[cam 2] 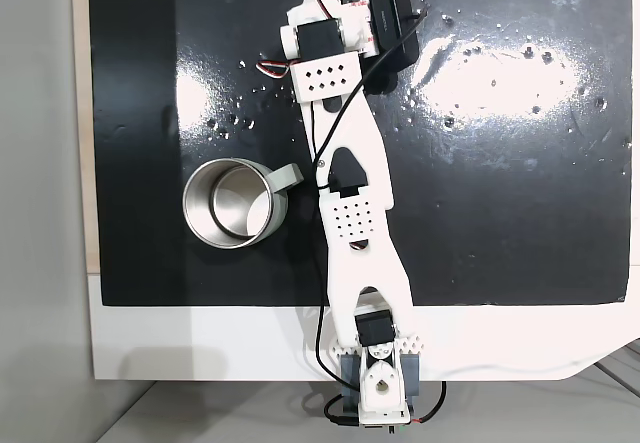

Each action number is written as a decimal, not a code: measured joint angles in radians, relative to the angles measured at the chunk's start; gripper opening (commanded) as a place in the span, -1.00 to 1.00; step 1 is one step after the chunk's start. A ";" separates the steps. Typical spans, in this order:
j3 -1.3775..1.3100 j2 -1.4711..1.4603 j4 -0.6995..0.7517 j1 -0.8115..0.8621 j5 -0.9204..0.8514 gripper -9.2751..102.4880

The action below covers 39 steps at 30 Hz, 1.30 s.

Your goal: Grasp a cube and put it in the cup.

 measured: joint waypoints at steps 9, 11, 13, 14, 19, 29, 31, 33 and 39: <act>-0.015 -0.023 -0.021 -0.006 -0.021 -0.43; -0.023 -0.031 -0.021 -0.006 -0.021 -0.48; -0.023 -0.032 -0.021 -0.006 -0.021 -0.55; -0.023 -0.037 -0.021 -0.005 -0.021 -0.59; -0.040 -0.044 -0.021 -0.005 -0.021 -0.76; -0.080 -0.055 -0.018 -0.006 -0.021 -0.81; -0.100 -0.058 -0.006 -0.006 -0.020 -0.82; -0.109 -0.058 0.017 -0.006 -0.015 -0.82; -0.110 -0.014 0.081 -0.005 0.003 -0.83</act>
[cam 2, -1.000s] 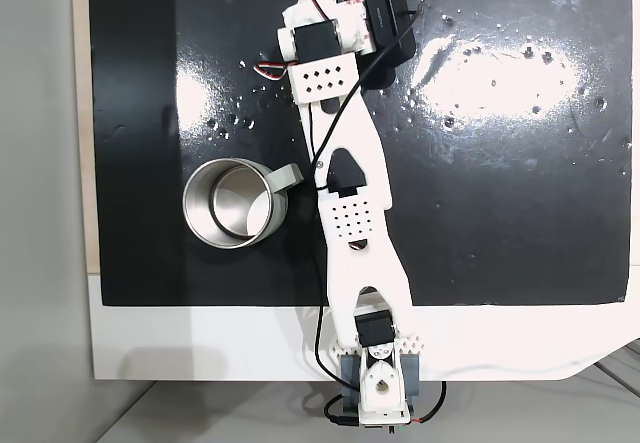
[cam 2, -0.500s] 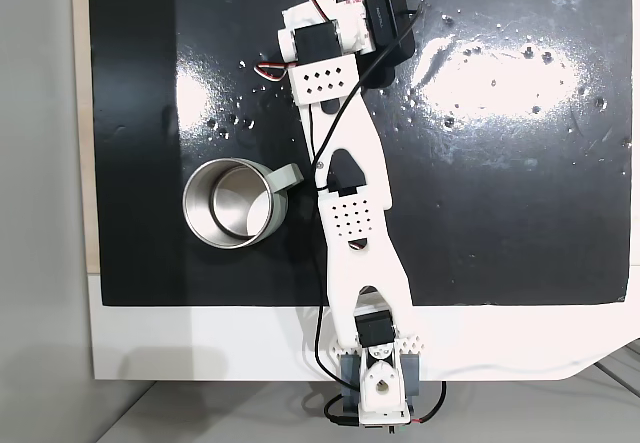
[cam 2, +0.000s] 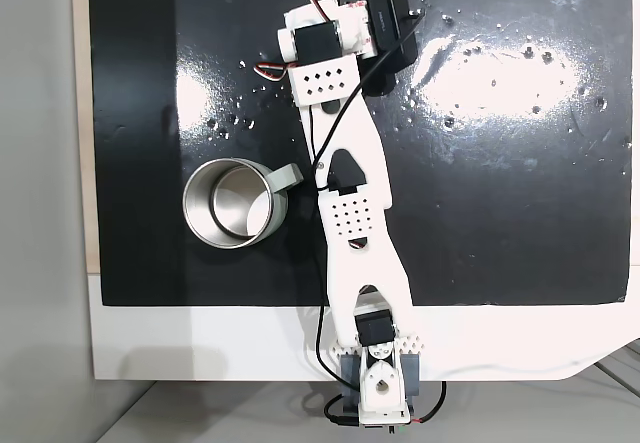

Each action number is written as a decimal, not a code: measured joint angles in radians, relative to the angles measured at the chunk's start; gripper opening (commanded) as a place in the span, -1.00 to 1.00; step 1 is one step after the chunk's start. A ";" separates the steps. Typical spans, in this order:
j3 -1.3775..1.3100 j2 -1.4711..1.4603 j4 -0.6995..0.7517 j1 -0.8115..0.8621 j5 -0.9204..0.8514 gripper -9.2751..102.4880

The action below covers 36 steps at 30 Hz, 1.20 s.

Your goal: Grasp a cube and put it in the cup.

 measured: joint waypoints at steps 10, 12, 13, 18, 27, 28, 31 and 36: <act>0.087 0.307 0.086 -0.006 0.021 -0.83; 0.129 0.387 0.092 -0.006 0.026 -0.83; 0.153 0.425 0.095 -0.006 0.028 -0.83; 0.272 0.624 0.101 0.006 0.028 -0.83; 0.385 0.813 0.143 0.008 0.026 -0.83; 0.396 0.824 0.153 0.005 0.025 -0.83; 0.456 0.881 0.181 -0.037 0.006 -0.83; 0.598 1.012 0.187 -0.137 -0.026 -0.83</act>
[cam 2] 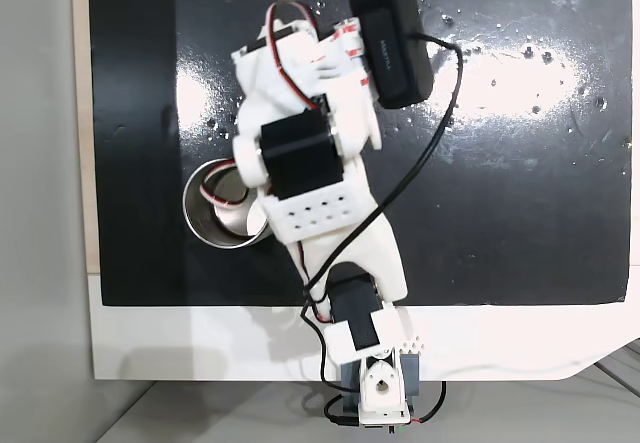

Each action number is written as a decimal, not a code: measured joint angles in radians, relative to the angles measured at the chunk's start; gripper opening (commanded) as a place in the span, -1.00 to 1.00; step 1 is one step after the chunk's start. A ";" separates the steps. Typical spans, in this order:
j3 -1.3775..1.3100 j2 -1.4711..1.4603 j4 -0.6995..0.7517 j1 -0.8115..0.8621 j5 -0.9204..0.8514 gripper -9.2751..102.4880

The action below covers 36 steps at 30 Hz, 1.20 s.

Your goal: Grasp a cube and put it in the cup.

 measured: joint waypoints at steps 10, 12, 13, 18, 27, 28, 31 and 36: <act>0.414 0.247 0.002 -0.173 -0.067 -0.83; 0.486 0.275 0.002 -0.183 -0.081 -0.83; 0.514 0.282 0.002 -0.187 -0.092 -0.83; 0.638 0.308 0.002 -0.229 -0.135 -0.83; 0.736 0.311 0.002 -0.316 -0.158 -0.83; 0.741 0.311 0.002 -0.325 -0.158 -0.83; 0.750 0.311 0.002 -0.342 -0.160 -0.83; 0.767 0.311 0.003 -0.382 -0.167 -0.68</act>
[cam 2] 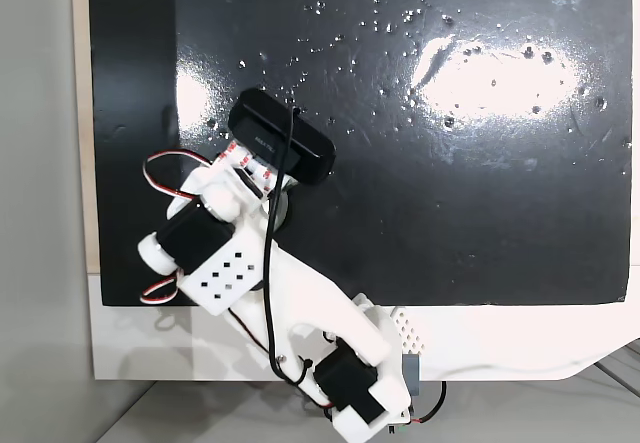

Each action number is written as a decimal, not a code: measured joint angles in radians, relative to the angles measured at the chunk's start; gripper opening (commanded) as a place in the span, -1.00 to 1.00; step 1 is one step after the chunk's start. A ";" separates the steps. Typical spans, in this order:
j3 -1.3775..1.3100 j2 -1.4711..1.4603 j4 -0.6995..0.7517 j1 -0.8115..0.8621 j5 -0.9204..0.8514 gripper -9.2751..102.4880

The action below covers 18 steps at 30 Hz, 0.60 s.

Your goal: Grasp a cube and put it in the cup.

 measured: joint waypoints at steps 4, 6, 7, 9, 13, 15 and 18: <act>0.000 0.000 0.002 0.009 0.000 -0.43; 0.000 0.000 0.002 0.009 0.000 -0.40; 0.000 0.000 0.002 0.006 0.000 -0.40; 0.000 0.000 0.002 -0.002 0.000 -0.40; 0.000 0.000 0.002 0.002 0.000 -0.40; 0.000 0.000 0.002 0.002 0.000 -0.41; 0.000 0.000 0.002 -0.002 0.000 -0.41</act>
